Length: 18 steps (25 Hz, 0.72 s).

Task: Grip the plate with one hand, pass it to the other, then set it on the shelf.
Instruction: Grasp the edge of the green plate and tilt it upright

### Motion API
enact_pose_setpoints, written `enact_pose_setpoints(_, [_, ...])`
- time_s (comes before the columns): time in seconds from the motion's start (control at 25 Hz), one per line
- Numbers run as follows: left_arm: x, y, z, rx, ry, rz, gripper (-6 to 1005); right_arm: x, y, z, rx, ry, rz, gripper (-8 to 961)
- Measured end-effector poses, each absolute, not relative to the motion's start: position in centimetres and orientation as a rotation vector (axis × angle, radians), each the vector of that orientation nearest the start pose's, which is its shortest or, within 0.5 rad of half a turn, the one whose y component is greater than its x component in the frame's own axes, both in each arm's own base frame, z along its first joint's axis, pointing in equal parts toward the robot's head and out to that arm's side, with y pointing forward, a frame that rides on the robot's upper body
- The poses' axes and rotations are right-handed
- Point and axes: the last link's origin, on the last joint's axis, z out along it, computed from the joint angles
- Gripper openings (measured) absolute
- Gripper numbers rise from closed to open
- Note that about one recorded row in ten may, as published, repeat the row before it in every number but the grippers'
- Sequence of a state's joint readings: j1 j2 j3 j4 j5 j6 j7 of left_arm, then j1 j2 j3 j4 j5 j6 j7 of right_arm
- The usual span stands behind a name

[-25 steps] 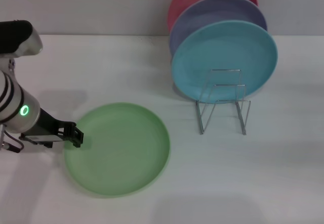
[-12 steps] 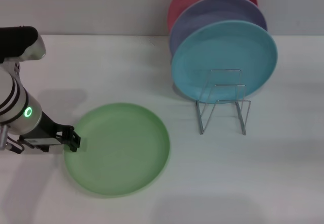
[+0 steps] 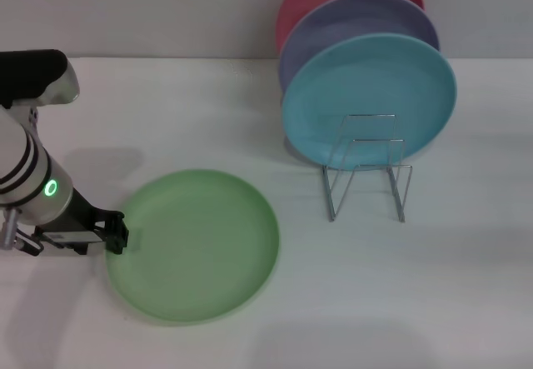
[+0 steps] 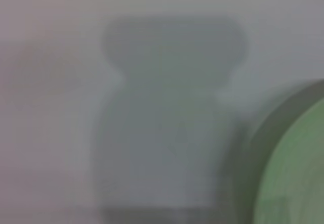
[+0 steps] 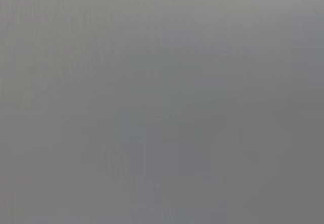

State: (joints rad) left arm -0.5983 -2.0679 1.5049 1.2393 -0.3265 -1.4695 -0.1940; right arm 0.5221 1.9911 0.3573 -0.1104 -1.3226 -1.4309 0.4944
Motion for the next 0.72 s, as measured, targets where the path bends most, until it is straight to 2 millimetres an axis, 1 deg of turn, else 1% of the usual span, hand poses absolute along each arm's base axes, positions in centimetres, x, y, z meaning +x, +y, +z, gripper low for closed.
enact_pose_setpoints(0.08, [-22.24, 35.86, -0.94, -1.875, -1.593, 0.512, 542, 36.33, 33.44, 14.01, -1.025, 0.444, 0.965, 551])
enact_pose_setpoints(0.28, [-22.12, 35.96, -1.10, -1.882, -1.589, 0.521, 440, 36.33, 33.44, 14.02, -1.024, 0.444, 0.965, 551])
enact_pose_setpoints(0.52, [-21.97, 35.99, -1.14, -1.888, -1.584, 0.526, 281, 36.35, 33.42, 14.04, -1.021, 0.444, 0.965, 551])
enact_pose_setpoints(0.72, [-21.94, 35.97, -1.14, -1.897, -1.578, 0.532, 236, 36.38, 33.39, 14.07, -1.021, 0.444, 0.964, 552])
